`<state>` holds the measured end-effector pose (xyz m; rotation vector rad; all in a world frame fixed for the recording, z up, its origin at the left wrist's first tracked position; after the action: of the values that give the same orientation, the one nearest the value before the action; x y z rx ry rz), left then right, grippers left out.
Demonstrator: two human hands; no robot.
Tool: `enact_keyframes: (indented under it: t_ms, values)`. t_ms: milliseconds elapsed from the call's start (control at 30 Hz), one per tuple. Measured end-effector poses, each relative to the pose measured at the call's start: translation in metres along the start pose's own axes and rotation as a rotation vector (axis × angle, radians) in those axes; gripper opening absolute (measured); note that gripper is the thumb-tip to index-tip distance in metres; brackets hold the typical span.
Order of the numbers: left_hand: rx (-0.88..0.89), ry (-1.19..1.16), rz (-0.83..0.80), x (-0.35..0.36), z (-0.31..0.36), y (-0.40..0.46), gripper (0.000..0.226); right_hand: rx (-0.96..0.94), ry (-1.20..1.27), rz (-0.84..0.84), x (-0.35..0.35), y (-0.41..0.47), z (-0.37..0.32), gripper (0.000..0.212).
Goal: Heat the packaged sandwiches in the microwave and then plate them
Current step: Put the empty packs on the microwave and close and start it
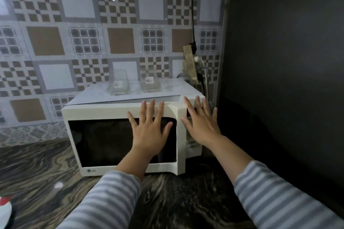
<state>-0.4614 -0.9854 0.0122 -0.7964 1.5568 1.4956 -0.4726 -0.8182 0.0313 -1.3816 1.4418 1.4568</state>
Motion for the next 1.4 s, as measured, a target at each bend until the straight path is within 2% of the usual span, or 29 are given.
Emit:
enact_keyframes:
  t_ms: [200, 333, 633, 800, 967, 1133, 1267, 1400]
  values:
    - [0.018, -0.051, 0.108, 0.021, -0.006, 0.024, 0.071, -0.028, -0.042, 0.01, 0.014, 0.034, 0.006, 0.067]
    - [0.045, -0.079, 0.236, 0.044, -0.002, 0.018, 0.067, -0.086, -0.024, 0.109, 0.025, 0.039, 0.012, 0.069]
    - [-0.077, -0.135, 0.132, 0.14, 0.022, -0.024, 0.082, -0.28, -0.166, 0.301, 0.046, 0.047, 0.027, 0.072]
    - [-0.125, -0.092, 0.099, 0.149, 0.026, -0.021, 0.086, -0.415, -0.262, 0.352, 0.051, 0.052, 0.036, 0.078]
    - [-0.138, -0.064, 0.102, 0.15, 0.025, -0.019, 0.093, -0.521, -0.249, 0.392, 0.058, 0.059, 0.033, 0.088]
    - [-0.139, -0.048, 0.109, 0.153, 0.023, -0.017, 0.095, -0.48, -0.177, 0.457, 0.077, 0.055, 0.037, 0.09]
    - [-0.152, -0.032, 0.103, 0.155, 0.023, -0.014, 0.09, -0.459, -0.186, 0.48, 0.084, 0.055, 0.037, 0.09]
    - [-0.16, -0.012, 0.114, 0.158, 0.023, -0.01, 0.096, -0.417, -0.215, 0.5, 0.087, 0.056, 0.037, 0.088]
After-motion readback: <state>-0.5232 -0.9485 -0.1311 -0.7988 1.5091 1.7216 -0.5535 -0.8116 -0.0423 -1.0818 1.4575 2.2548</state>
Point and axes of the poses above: each hand's wrist, its own y-axis towards the middle knuckle, its own x-axis out of the palm, z = x × y, the point moved 4 cm from there along y, towards the middle knuckle, and after that the axes turned 6 degrees about -z, right-handed, at the moved point
